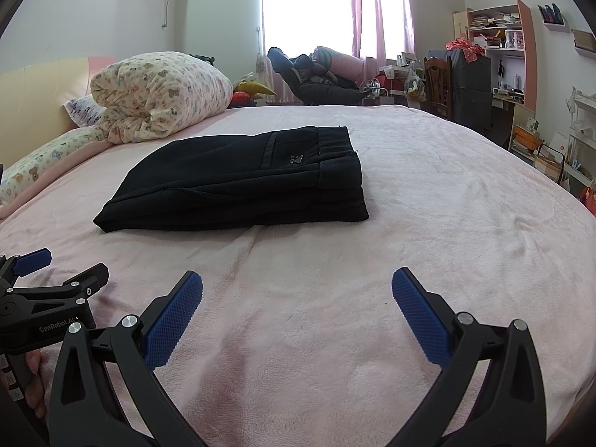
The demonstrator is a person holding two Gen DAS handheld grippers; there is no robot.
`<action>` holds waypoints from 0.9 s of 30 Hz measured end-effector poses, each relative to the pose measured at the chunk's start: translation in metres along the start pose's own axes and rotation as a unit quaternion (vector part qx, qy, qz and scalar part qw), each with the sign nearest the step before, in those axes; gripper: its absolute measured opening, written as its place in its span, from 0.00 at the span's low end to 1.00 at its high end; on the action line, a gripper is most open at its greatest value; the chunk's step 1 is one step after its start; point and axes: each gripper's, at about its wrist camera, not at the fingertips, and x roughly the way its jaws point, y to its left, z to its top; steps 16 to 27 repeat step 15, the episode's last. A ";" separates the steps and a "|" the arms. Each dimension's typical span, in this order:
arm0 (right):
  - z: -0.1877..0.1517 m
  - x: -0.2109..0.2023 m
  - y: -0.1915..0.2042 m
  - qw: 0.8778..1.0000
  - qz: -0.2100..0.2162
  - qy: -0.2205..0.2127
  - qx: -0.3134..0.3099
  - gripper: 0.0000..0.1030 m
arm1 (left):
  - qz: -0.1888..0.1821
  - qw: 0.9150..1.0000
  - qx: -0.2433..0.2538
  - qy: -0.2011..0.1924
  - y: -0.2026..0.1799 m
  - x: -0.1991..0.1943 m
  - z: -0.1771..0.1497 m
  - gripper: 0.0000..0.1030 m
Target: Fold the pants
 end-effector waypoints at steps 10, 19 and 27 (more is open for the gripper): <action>-0.001 0.001 -0.001 1.000 0.001 0.001 -0.001 0.99 | 0.002 1.000 0.001 0.003 0.001 0.000 0.000 0.98; -0.001 0.001 -0.001 1.000 0.001 0.001 -0.001 0.99 | 0.002 1.000 0.001 0.003 0.002 0.001 0.001 0.98; -0.001 0.001 -0.001 1.000 0.001 0.001 -0.001 0.99 | 0.002 1.000 0.001 0.003 0.002 0.001 0.001 0.98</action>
